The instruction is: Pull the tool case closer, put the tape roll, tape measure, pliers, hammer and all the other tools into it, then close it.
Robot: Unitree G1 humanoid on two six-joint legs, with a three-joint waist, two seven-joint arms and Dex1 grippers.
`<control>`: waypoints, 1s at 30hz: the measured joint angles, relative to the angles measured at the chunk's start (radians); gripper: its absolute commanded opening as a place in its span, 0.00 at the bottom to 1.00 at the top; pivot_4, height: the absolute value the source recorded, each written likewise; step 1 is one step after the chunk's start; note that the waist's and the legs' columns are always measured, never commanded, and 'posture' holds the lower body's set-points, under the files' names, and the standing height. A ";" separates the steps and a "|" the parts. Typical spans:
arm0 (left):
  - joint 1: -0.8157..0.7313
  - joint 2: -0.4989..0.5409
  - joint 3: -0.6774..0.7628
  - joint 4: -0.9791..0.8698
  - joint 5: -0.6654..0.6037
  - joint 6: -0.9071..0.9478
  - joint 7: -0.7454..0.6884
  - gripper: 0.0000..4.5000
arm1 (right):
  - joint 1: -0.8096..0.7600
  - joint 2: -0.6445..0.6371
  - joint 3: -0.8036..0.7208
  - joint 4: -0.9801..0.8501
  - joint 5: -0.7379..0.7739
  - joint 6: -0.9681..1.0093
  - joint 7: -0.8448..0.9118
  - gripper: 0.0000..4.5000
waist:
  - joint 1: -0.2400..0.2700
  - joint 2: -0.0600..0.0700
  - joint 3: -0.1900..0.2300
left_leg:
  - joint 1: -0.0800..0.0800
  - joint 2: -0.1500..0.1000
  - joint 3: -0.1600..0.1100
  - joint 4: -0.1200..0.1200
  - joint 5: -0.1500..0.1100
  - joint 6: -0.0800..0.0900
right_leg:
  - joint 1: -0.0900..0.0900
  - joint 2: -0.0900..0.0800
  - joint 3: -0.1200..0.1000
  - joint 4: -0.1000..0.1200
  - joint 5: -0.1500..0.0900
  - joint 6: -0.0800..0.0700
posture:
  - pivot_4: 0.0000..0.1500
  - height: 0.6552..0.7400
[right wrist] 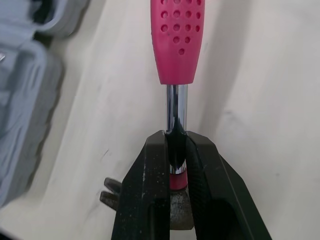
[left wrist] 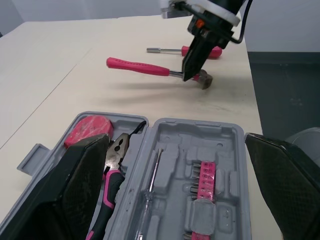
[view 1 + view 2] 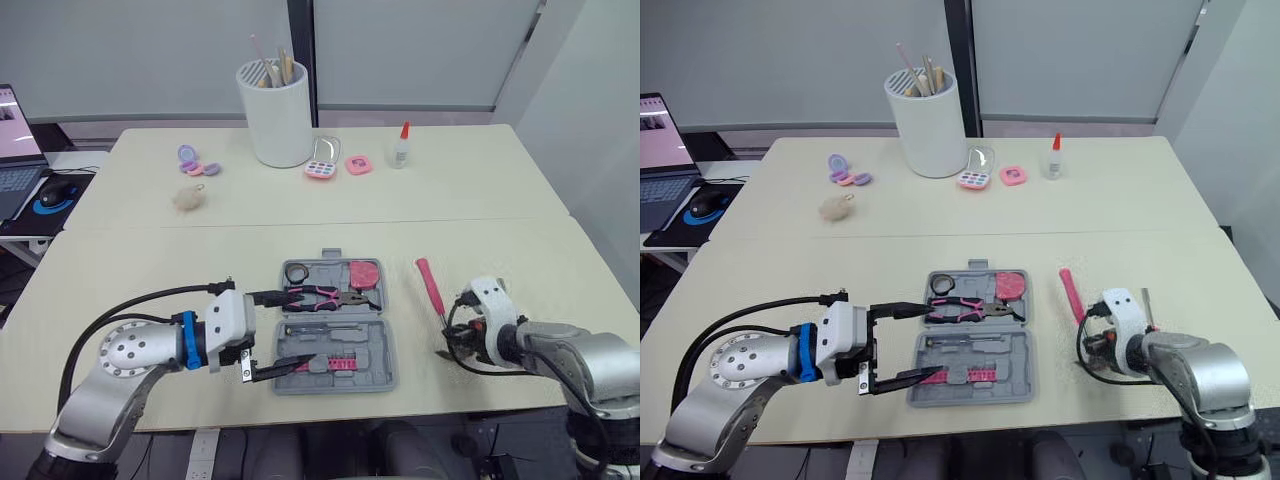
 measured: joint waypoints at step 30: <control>0.064 -0.024 0.050 0.018 -0.084 -0.074 -0.068 1.00 | 0.211 -0.113 0.130 0.052 -0.078 -0.690 -0.004 1.00 | -0.002 -0.001 -0.001 | 0.000 0.001 0.000 0.000 0.000 0.000 | 0.000 0.000 0.001 -0.001 0.000 0.001 | 1.00 0.96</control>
